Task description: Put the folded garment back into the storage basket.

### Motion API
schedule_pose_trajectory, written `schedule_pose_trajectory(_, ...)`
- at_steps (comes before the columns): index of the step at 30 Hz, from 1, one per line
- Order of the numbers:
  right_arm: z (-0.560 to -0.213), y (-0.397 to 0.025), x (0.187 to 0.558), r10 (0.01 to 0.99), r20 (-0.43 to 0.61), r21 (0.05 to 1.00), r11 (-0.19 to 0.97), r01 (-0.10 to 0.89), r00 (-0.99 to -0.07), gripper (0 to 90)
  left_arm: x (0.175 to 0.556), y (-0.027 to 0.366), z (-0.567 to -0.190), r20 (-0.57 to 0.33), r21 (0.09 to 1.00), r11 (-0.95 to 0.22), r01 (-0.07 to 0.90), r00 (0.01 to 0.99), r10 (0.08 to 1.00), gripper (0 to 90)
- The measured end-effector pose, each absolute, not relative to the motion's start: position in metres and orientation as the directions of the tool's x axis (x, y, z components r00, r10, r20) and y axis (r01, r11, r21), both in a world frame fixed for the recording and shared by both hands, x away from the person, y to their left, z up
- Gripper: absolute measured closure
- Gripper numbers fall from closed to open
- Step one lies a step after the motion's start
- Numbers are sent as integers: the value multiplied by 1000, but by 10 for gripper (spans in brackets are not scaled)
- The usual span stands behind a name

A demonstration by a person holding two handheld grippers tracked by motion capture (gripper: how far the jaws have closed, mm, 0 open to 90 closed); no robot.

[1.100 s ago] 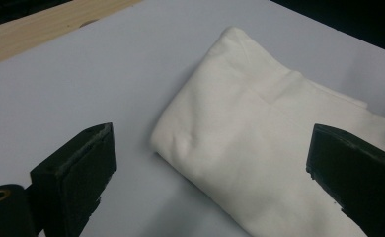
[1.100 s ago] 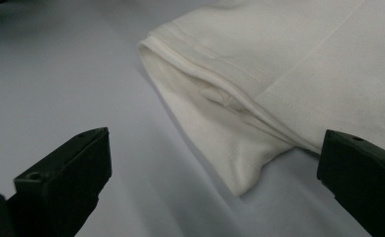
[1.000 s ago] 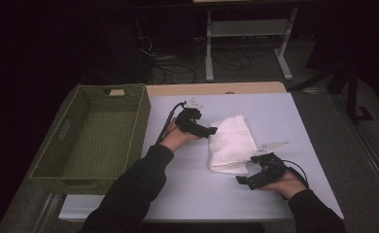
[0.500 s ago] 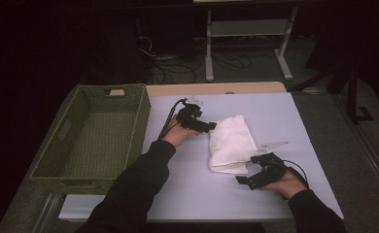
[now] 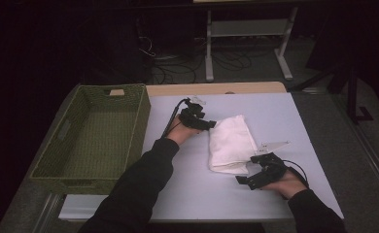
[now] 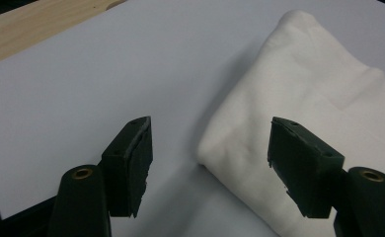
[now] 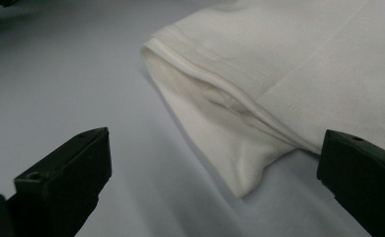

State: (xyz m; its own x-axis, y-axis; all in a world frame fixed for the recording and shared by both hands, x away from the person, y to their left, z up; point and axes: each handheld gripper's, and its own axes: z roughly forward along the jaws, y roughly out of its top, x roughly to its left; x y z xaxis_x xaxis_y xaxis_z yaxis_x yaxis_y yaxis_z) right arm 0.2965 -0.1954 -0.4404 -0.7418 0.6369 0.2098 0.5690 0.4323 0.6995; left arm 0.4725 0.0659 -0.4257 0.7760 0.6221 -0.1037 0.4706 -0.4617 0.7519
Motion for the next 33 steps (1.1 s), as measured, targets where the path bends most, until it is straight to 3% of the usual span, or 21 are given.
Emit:
schedule_pose_trajectory(13,-441,-195,297,634,210,700,435,567,-744,0,479,60,-433,-117,724,-479,496,773,623,469)
schedule_pose_trajectory(33,-441,-195,297,632,210,698,437,567,-746,0,483,53,-446,-134,692,-502,519,775,617,509)
